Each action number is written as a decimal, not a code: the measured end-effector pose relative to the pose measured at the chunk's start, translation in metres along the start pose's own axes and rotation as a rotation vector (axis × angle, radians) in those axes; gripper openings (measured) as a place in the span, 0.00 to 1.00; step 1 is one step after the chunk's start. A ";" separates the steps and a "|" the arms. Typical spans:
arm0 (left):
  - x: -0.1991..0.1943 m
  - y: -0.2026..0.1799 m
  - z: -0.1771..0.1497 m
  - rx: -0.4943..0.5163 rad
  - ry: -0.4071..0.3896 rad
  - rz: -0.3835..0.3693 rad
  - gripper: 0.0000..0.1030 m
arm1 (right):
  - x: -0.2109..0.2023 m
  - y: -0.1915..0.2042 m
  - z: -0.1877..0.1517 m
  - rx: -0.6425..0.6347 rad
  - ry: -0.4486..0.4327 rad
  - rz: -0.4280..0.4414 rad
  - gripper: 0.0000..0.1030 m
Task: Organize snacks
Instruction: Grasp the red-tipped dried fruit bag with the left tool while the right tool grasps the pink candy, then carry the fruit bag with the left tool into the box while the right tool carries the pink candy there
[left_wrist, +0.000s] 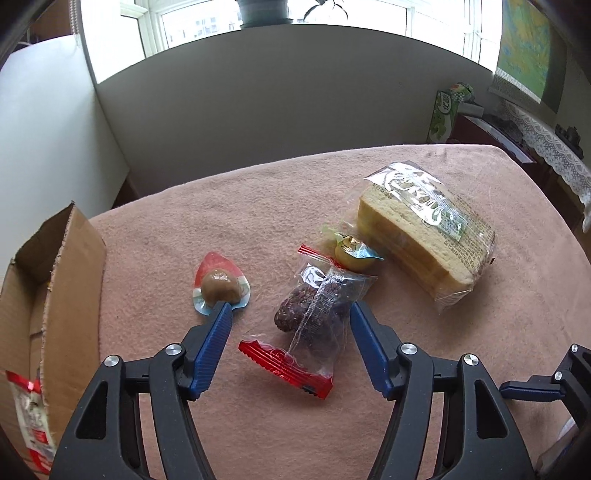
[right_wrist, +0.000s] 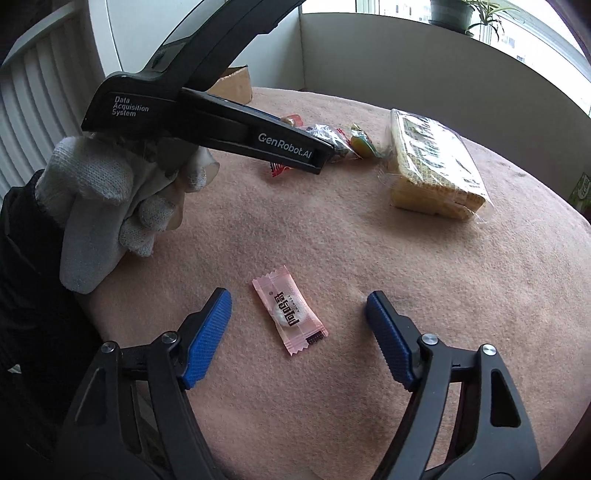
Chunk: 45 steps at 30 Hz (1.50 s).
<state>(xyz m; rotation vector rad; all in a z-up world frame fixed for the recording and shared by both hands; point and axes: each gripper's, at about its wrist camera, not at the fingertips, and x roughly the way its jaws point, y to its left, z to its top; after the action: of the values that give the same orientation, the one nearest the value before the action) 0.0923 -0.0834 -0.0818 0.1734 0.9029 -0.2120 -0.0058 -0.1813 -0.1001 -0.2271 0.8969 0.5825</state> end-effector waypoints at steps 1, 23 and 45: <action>0.001 0.002 0.000 -0.006 0.001 -0.010 0.64 | 0.000 0.003 0.000 -0.010 0.000 -0.008 0.73; 0.002 -0.008 -0.004 -0.015 0.017 -0.004 0.47 | -0.003 0.003 0.004 0.011 -0.012 -0.046 0.21; -0.052 0.024 -0.012 -0.116 -0.082 -0.046 0.46 | -0.025 -0.020 0.047 0.118 -0.103 -0.025 0.21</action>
<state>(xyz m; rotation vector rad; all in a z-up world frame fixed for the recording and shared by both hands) 0.0581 -0.0514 -0.0471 0.0365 0.8354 -0.2073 0.0247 -0.1878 -0.0527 -0.1010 0.8245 0.5114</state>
